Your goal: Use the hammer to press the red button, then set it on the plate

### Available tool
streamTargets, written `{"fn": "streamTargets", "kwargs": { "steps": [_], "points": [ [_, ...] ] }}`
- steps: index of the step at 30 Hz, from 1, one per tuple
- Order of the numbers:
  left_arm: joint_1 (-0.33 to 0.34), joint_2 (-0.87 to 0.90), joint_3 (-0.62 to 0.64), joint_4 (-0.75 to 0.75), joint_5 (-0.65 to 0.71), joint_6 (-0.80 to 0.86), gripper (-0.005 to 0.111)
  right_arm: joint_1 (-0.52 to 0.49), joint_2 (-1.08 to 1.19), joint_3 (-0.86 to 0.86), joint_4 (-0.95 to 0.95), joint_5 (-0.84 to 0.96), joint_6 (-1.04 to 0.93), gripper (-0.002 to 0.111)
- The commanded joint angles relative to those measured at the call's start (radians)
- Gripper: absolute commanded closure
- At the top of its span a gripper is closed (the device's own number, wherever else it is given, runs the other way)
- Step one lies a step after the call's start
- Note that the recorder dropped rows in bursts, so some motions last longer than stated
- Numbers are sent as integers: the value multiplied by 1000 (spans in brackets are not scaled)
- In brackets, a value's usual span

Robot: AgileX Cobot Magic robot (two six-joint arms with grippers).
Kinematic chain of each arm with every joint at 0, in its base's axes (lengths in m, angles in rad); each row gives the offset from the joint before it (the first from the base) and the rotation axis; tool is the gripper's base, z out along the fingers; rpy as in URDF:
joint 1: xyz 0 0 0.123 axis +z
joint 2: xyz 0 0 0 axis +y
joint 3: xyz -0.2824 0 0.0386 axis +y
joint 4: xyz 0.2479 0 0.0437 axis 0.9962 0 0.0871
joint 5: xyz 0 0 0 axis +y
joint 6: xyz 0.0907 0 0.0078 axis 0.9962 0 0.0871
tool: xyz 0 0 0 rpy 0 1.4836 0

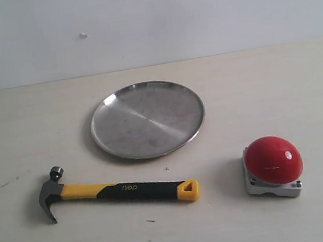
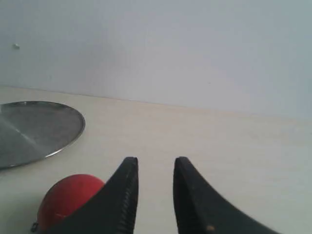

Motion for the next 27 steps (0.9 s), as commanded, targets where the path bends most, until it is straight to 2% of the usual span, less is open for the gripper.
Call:
{"fn": "streamTargets", "kwargs": {
  "steps": [1, 7, 8, 12, 17, 20, 24, 27],
  "points": [
    [3, -7, 0, -5, -2, -1, 107, -6, -6, 5, 14, -211, 14, 82],
    [3, -7, 0, -5, -2, -1, 107, -6, -6, 5, 206, -630, 394, 82],
    [3, -7, 0, -5, -2, -1, 107, -6, -6, 5, 211, -755, 456, 82],
    [3, -7, 0, -5, -2, -1, 107, -6, -6, 3, 282, -1008, 470, 82],
    [3, -7, 0, -5, -2, -1, 107, -6, 14, -110, 414, -991, 422, 82],
    [3, -7, 0, -5, -2, -1, 107, -6, 182, -224, 493, -991, 265, 82],
    [3, -7, 0, -5, -2, -1, 107, -6, 404, -326, 459, -927, 56, 82],
    [3, -7, 0, -5, -2, -1, 107, -6, 539, -375, 384, -839, -23, 82]
  ]
}}
